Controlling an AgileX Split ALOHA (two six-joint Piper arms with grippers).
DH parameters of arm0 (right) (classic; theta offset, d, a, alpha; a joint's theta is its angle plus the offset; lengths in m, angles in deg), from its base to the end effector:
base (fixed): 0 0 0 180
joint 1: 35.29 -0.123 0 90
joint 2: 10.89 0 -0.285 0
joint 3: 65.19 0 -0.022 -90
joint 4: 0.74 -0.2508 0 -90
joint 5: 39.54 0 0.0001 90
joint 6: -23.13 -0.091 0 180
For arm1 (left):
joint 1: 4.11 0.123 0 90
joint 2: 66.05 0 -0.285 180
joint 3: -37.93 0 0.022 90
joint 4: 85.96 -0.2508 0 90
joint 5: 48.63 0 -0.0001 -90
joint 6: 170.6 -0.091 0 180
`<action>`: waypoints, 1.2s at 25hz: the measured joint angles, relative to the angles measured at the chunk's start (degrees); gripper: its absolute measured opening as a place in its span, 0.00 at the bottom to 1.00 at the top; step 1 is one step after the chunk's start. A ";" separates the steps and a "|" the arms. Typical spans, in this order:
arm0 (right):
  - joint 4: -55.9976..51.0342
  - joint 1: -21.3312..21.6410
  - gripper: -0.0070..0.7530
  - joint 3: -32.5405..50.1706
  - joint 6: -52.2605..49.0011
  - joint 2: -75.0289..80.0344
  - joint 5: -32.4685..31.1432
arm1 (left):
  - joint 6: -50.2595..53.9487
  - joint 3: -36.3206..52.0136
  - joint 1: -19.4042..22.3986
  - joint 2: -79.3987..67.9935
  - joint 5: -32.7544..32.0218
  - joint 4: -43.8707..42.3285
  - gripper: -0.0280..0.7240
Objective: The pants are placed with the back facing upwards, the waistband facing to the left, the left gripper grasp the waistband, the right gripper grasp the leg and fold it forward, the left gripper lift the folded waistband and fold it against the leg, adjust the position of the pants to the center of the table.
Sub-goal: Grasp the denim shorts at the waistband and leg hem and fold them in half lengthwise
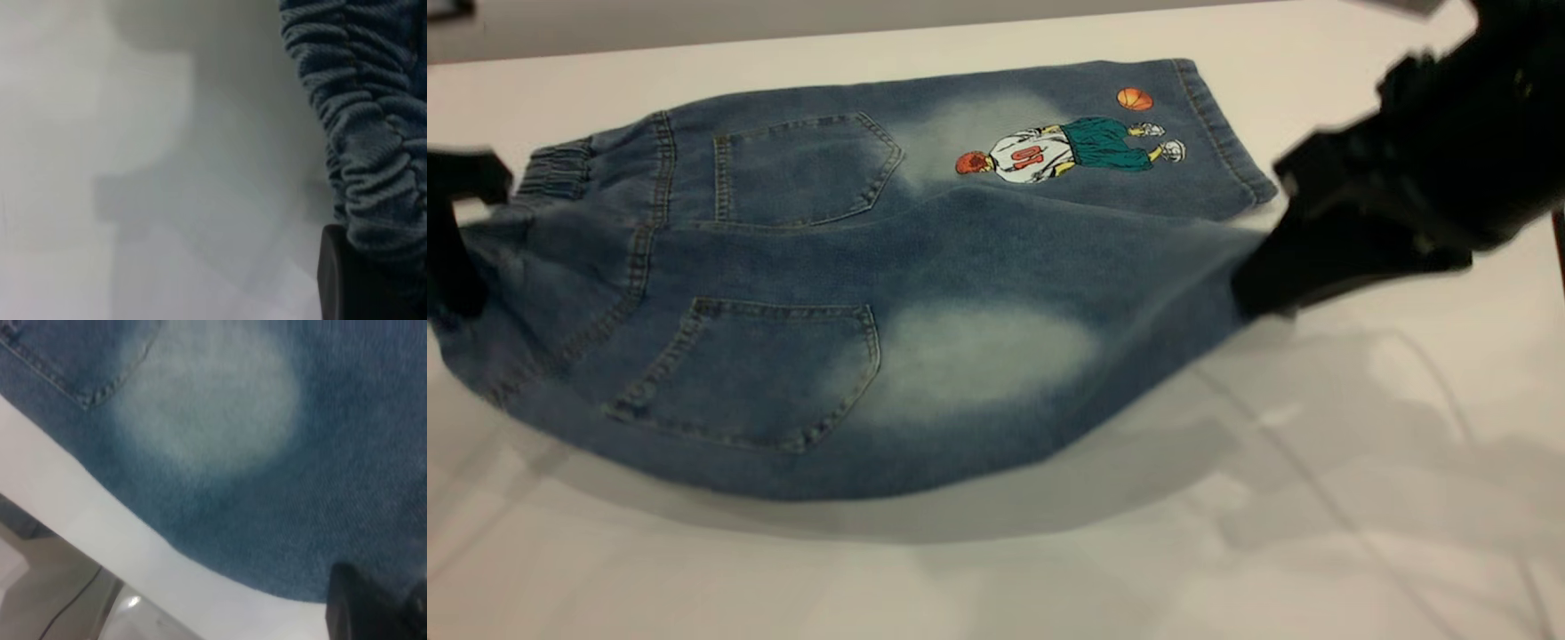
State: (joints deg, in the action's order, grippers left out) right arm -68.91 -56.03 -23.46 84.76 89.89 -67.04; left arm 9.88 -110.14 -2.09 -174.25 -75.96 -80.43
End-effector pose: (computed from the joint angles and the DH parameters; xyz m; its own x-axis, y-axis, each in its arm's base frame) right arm 0.2294 0.1287 0.1438 -0.8700 -0.2609 -0.4184 -0.4384 0.7976 0.4142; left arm 0.2864 0.0061 0.1266 -0.9684 -0.1282 -0.2139 -0.1171 0.9911 -0.0636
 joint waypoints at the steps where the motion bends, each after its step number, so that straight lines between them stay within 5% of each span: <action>1: 0.15 0.07 0.05 -0.44 -0.03 0.00 -0.25 | -1.08 0.00 0.00 0.96 0.68 1.30 0.23; 15: 2.10 0.49 0.05 -8.84 -0.07 0.23 6.01 | -6.52 -9.73 0.00 2.26 -3.53 11.59 0.23; 30: 2.10 9.04 0.05 -13.96 3.02 4.73 10.34 | -6.46 -21.33 0.00 -5.33 -7.37 11.59 0.23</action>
State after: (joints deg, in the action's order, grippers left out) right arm -66.82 -46.99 -37.43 87.78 94.61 -56.70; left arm 3.42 -131.47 -2.09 -179.57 -83.33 -68.84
